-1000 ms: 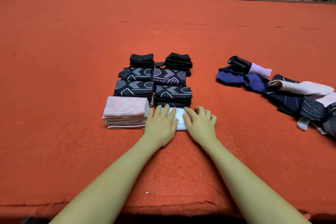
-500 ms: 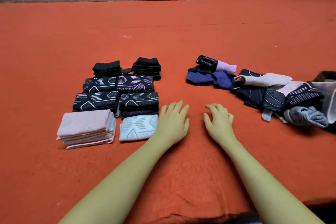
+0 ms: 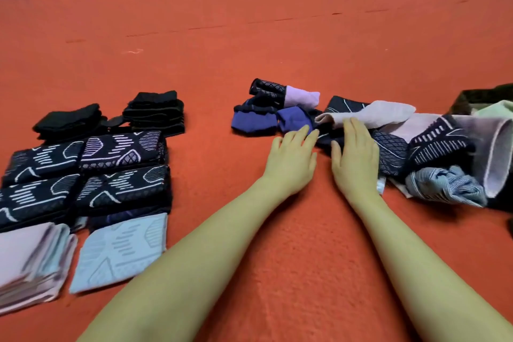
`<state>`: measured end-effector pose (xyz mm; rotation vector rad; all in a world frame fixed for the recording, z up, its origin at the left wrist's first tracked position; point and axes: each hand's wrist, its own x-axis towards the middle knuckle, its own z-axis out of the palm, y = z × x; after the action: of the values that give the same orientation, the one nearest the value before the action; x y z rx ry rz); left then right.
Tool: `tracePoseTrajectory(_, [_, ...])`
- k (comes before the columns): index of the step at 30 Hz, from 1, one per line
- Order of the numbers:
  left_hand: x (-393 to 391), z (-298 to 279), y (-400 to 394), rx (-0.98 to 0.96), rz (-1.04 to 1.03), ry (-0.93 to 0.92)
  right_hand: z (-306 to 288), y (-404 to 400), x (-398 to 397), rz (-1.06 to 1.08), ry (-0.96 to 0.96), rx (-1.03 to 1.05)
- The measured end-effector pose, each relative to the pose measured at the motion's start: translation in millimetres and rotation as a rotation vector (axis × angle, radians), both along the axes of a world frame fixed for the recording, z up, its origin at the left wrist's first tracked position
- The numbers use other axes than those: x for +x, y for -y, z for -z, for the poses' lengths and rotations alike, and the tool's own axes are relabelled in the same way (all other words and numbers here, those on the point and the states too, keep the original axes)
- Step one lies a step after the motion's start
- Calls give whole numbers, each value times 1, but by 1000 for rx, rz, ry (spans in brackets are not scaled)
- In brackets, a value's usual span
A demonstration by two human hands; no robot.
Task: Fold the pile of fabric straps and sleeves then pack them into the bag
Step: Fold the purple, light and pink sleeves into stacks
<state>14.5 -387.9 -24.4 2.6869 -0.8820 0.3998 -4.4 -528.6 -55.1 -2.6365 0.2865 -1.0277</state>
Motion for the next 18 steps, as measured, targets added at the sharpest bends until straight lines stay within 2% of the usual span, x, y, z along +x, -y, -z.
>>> tracePoseTrajectory(4, [29, -3, 31, -61, 10, -19, 6, 13, 21, 87, -52, -5])
tracePoseTrajectory(9, [50, 6, 46, -40, 34, -55, 17, 22, 30, 137, 58, -69])
tracePoseTrajectory(15, [50, 32, 45, -194, -31, -122, 19, 25, 32, 94, 128, -78])
tracePoseTrajectory(18, [53, 28, 48, -130, -66, -110, 17, 22, 29, 65, 101, -69])
